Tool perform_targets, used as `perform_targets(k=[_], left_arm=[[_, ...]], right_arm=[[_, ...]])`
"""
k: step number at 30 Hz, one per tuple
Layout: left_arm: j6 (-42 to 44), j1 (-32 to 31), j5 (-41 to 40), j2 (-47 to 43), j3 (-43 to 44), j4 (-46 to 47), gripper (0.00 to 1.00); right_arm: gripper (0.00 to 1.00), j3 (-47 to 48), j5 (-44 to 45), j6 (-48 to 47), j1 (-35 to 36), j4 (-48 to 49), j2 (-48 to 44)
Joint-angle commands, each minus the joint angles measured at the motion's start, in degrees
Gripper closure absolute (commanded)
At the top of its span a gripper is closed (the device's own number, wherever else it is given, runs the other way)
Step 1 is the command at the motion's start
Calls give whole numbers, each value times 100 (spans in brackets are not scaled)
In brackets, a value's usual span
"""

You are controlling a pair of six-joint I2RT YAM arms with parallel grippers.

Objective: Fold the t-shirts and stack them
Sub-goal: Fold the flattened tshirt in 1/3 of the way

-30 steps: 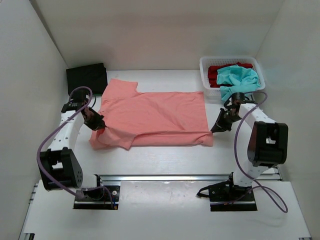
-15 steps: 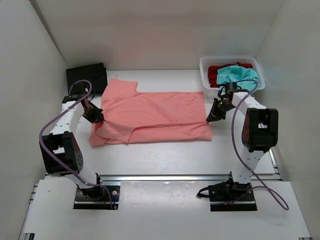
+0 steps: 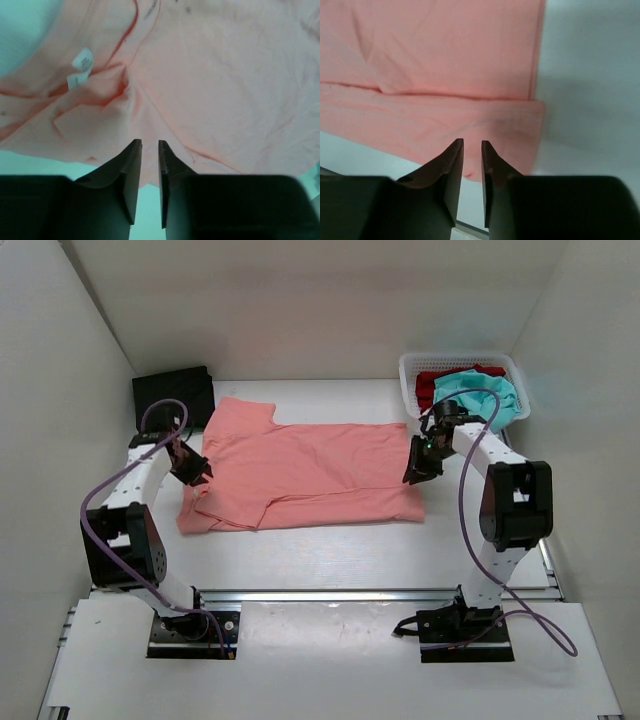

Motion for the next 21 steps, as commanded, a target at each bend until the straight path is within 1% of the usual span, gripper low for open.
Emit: perform_targets(k=[1, 2, 3, 4, 5, 6, 7, 8, 9, 10, 12, 13, 17, 21], left_arm=[[-142, -294, 86, -625, -685, 215, 71], [-256, -399, 26, -748, -827, 303, 72], [-318, -443, 8, -871, -1054, 330, 76], [-292, -557, -53, -915, -1344, 443, 77], [-353, -575, -150, -1020, -1399, 523, 79], [-380, -584, -220, -1117, -1573, 576, 79], [-380, -802, -230, -1144, -1741, 611, 80], [-363, -830, -325, -1170, -1838, 603, 80], [-371, -865, -379, -1197, -1978, 620, 80], [-380, -892, -379, -1206, -2180, 646, 80], [-511, -980, -764, -1363, -2418, 856, 81], [-590, -962, -827, -1355, -2584, 875, 81], [-503, -1243, -1222, -1390, -2744, 1156, 81], [-319, -1199, -1223, -1609, -2578, 1043, 82]], right_arm=[[83, -350, -5, -195, 354, 85, -557], [85, -508, 65, -186, 389, 59, -636], [87, -727, 109, -203, 468, 111, -768], [87, -833, 153, -186, 495, 120, -873], [89, -1078, 267, -177, 521, 173, -970], [93, -1350, 320, -177, 487, 269, -1128], [94, -1501, 303, -151, 452, 435, -1286], [95, -1815, 277, -133, 425, 489, -1375], [99, -2027, 364, -133, 373, 603, -1497], [100, -2160, 399, -116, 346, 717, -1594], [99, -2538, 522, -159, 372, 936, -1691], [100, -2600, 610, -125, 407, 1068, -1666], [100, -2715, 786, -177, 442, 1307, -1490], [100, -2286, 716, -90, 487, 912, -1498]])
